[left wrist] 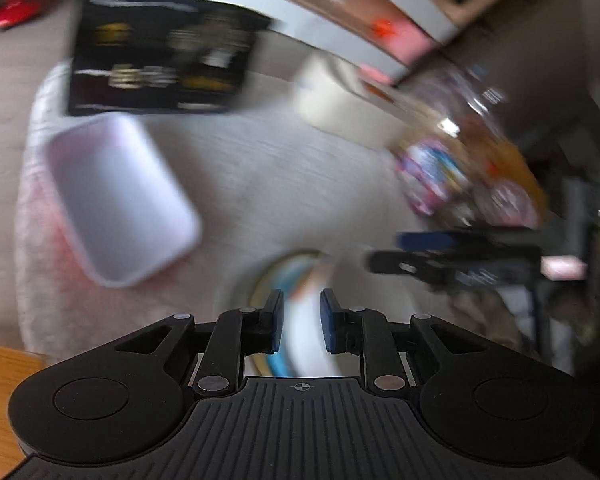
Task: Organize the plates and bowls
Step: 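Move both grippers to the white rectangular tray with red base, then grasp the tray rim with both grippers and lift it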
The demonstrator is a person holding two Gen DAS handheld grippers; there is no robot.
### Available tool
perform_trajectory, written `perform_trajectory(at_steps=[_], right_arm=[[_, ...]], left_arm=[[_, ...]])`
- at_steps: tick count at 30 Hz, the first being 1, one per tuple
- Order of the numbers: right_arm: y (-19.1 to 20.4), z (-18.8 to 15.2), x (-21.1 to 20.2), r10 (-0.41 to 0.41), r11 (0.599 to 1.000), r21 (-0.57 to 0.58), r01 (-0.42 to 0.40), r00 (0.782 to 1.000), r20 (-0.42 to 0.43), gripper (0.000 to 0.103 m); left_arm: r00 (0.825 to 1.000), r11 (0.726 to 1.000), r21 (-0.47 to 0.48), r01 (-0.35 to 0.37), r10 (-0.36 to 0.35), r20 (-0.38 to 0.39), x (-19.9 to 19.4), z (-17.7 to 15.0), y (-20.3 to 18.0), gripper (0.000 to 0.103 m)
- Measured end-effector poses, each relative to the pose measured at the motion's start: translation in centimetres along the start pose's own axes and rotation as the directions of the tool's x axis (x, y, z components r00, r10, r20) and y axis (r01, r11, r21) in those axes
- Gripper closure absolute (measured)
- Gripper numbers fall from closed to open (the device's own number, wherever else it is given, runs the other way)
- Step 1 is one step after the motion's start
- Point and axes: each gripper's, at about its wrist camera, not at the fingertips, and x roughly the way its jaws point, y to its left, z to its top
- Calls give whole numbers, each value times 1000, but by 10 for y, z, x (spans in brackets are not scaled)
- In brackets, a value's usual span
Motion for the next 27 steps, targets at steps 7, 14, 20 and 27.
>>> perform_trajectory(at_steps=[7,14,20,27], right_arm=[[-24,-31,11,87,985,154,-72,992,-91,33],[0,-35,11,92,993,87,-84,992,-88,36],[0,-32,-2,57,997,58,-55,998,-32,36],[31,17,-29,18,999,-47,-14,997,76,36]], left_arm=[[982,986,53,-161,165,-94,36,-15,-5,78],[983,985,60,-163,167,-78,30,-19,-3,80],[992,992,12,-126,126,18,-8,-5,5,81],[881,893,-207,-400,437,184,-37,23,68,81]])
